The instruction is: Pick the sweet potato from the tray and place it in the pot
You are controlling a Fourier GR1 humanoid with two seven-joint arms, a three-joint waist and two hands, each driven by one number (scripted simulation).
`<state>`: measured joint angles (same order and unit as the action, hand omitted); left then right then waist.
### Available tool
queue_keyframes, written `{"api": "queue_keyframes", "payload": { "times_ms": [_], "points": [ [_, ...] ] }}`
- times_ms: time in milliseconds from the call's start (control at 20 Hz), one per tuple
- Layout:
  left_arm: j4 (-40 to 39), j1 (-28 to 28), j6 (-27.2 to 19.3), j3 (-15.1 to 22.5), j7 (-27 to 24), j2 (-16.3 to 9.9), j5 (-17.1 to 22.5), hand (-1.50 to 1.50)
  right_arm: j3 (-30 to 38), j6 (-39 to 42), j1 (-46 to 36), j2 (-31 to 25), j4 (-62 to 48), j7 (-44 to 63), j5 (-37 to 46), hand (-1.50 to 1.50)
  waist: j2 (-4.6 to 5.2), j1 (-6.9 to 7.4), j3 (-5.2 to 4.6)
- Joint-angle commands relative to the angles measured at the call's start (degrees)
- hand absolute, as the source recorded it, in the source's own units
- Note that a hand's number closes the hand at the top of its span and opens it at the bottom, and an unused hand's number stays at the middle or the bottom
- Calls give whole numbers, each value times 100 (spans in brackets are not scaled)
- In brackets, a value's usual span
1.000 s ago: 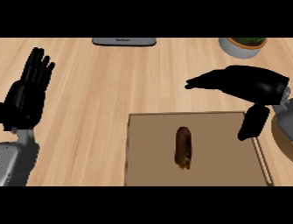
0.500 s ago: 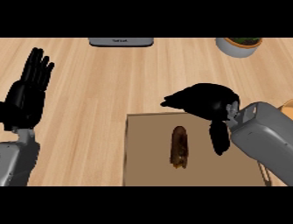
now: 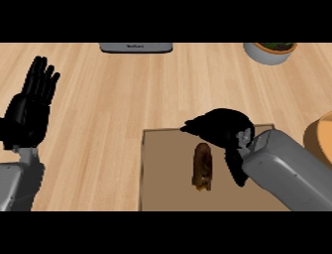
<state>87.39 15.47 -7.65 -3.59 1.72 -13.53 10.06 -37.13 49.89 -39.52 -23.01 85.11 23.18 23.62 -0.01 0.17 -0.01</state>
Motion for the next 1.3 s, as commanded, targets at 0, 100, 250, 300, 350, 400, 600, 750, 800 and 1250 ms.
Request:
{"api": "queue_keyframes", "payload": {
  "times_ms": [0, 100, 250, 300, 350, 400, 600, 750, 800, 1250],
  "points": [
    [48, -92, 158, -152, -15, -53, 37, 0, 170, 262, 511, 135, 455, 66, 295, -150, -6, -17, 0],
    [-405, 1, 188, -90, -393, 37, -119, 0, -221, -24, 747, 302, 340, -32, 676, -150, 2, -29, 0],
    [211, -111, 35, 14, 26, 172, -139, 0, 81, -120, 725, 317, 222, -682, 927, -150, 0, 2, 1],
    [205, -251, -25, 23, -8, 193, -215, 0, -174, -502, 969, 300, 175, -866, 1212, -150, 2, 6, 2],
    [261, -120, 8, -103, 154, 117, -126, 0, 65, -301, 683, 503, 51, -818, 1225, -150, 1, 10, 1],
    [-480, 175, 170, -108, -252, 169, -143, 0, -112, -549, 761, 293, -135, -1294, 1434, -150, 13, -9, 1],
    [525, -470, 95, 80, 123, 240, -242, 0, -76, -379, 977, 557, -17, -766, 1844, -150, -5, 14, 1],
    [205, -81, 224, -187, 203, 101, -74, 0, -213, -517, 1217, 622, -18, -701, 2214, -150, -2, -11, 1],
    [341, 137, -57, -70, 428, 188, -290, 0, -33, -415, 931, 615, -389, -952, 2232, -150, 1, 0, 2],
    [16, 20, 164, -150, -12, 317, -300, 0, -172, -1200, 1329, 882, -1127, -1844, 3104, -150, 2, -2, 1]
  ]
}}
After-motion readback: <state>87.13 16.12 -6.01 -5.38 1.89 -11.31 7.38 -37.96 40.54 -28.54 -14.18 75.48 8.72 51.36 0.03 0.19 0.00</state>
